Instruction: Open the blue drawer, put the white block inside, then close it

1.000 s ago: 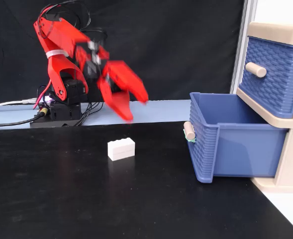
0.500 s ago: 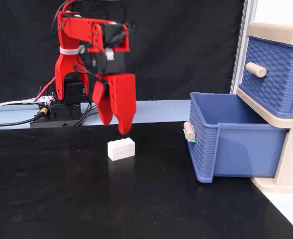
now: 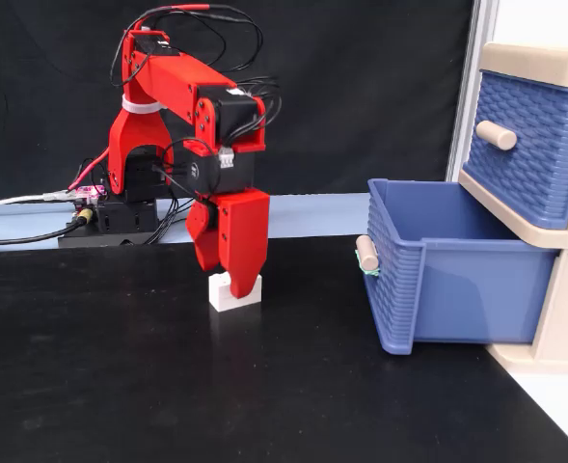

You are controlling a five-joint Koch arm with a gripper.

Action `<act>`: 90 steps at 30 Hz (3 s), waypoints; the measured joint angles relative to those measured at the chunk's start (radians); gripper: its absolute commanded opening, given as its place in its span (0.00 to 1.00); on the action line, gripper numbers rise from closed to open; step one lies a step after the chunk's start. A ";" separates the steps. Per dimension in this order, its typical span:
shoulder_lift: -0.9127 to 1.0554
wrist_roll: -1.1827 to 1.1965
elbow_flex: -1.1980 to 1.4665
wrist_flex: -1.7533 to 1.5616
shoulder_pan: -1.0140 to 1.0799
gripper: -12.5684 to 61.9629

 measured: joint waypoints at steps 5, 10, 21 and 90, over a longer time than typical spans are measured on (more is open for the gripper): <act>-0.002 0.008 -0.003 0.048 -0.003 0.06; -0.002 0.008 -0.005 0.064 -0.012 0.06; 0.244 -0.127 -0.502 0.410 -0.028 0.06; -0.491 -0.439 -1.045 -0.212 -0.525 0.63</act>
